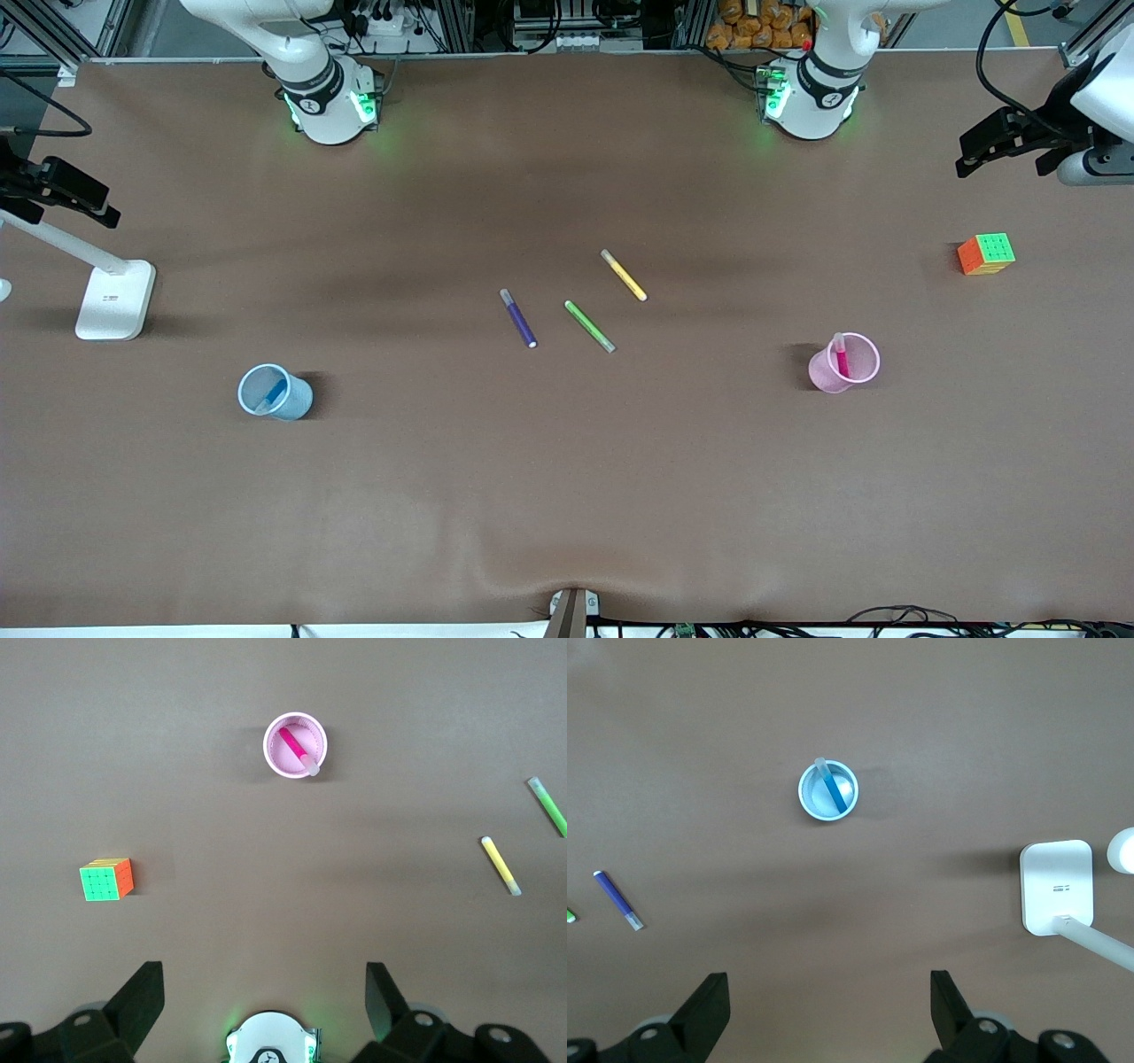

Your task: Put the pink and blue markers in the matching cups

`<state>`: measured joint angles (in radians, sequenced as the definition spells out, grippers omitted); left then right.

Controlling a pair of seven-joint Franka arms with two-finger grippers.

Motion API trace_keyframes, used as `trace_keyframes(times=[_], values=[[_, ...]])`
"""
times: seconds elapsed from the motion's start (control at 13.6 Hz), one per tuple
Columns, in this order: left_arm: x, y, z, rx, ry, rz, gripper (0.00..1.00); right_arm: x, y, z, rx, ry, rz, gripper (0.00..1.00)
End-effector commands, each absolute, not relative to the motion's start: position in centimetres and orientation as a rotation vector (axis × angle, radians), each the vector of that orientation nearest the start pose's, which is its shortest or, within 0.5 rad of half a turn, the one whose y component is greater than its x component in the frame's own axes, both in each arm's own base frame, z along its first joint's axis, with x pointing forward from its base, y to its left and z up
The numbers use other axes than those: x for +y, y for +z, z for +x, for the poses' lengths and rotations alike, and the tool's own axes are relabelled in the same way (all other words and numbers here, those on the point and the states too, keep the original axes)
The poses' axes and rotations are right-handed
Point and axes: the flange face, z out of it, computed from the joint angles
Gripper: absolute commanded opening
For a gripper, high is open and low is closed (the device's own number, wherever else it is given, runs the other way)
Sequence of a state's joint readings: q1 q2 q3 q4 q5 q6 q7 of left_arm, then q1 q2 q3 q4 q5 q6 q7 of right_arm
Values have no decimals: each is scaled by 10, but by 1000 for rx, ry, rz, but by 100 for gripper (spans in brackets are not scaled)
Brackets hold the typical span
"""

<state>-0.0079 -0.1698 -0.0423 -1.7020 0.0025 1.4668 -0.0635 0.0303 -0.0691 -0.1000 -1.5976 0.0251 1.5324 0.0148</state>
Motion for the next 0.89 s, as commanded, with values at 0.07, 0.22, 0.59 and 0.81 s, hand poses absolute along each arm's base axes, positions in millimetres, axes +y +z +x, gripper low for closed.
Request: trace_keyframes(times=[0.07,0.22,0.59,0.81], values=[[-21,648,490,-21,126,-3124,100,-32,651,527,147,-12,-3115,100],[-20,648,490,-21,124,-3124,100,-36,652,526,151,-5,-3114,100],[-19,646,491,-24,131,-3124,100,-28,652,528,134,-5,-3113,100],[-19,645,492,-23,136,-3123,100,-37,652,527,156,0,-3114,100]])
